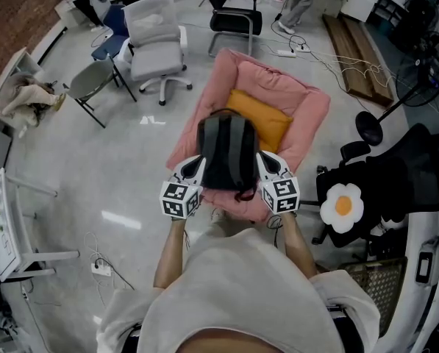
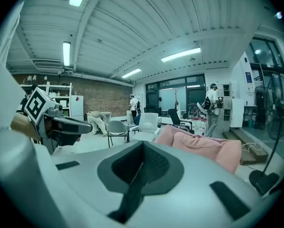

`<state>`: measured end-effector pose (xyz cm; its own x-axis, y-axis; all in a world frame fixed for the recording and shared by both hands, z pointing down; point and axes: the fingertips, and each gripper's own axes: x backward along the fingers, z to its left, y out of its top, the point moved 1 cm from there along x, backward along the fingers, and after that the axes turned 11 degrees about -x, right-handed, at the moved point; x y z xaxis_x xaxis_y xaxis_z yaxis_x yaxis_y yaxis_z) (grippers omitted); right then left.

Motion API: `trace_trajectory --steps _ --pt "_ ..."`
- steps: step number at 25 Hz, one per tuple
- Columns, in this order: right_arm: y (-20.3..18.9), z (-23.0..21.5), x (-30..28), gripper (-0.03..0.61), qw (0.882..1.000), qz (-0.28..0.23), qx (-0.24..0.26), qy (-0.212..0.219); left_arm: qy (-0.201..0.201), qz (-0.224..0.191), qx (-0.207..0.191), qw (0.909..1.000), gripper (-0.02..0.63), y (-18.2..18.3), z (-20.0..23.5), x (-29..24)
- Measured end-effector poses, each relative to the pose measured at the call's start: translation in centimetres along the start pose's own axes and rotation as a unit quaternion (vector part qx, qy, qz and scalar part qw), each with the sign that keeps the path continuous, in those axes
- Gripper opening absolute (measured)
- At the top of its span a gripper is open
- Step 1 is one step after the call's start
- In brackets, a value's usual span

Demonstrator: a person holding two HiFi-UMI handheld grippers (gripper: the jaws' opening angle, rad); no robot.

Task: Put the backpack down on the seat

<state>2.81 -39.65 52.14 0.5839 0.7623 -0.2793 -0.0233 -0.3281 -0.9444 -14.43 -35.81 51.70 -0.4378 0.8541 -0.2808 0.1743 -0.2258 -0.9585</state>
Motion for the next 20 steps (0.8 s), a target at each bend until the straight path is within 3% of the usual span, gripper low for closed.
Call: trace_trajectory --steps 20 --pt "-1.1 1.4 1.7 -0.003 1.0 0.011 0.002 0.003 0.002 0.0 0.008 1.0 0.018 -0.6 -0.9 1.4"
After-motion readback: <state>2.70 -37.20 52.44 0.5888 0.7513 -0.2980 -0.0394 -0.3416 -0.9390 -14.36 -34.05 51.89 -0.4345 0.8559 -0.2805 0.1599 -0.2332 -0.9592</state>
